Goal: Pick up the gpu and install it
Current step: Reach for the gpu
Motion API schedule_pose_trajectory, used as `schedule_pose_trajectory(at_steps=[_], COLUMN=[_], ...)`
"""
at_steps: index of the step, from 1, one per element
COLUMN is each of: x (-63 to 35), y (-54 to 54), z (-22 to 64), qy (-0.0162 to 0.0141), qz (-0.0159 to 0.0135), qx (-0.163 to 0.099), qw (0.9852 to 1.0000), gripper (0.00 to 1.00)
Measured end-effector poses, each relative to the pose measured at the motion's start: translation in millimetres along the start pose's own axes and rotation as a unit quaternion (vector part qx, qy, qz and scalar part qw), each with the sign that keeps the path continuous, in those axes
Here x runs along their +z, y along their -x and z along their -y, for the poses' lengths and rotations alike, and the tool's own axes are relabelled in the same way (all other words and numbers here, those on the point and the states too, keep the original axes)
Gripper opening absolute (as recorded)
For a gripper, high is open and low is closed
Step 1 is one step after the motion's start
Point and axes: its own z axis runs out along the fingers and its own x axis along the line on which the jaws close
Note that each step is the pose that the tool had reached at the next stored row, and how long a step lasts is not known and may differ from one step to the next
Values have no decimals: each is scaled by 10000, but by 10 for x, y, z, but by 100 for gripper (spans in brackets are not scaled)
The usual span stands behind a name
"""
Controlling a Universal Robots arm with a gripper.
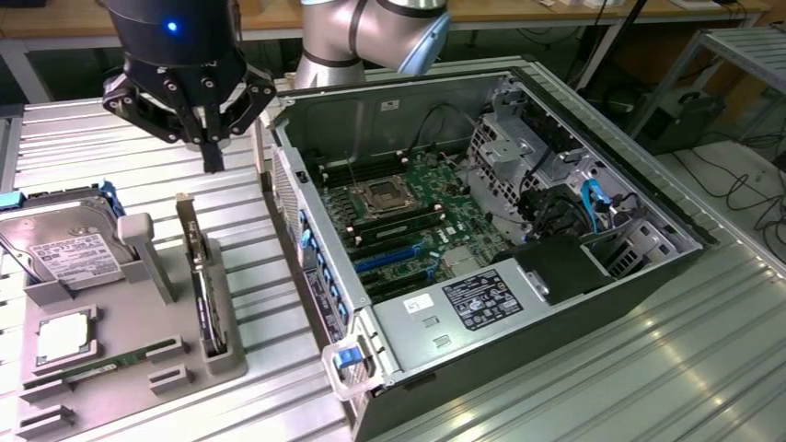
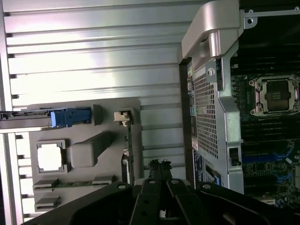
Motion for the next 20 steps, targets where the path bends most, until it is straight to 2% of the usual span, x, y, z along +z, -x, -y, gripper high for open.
schedule_pose_trajectory(at_steps=[15, 20], x=[4, 5], y=[-236, -349], z=[24, 45], qy=[8, 9], qz=[-10, -12], qx=[-46, -62], qw=[10000, 10000], gripper=[11, 11])
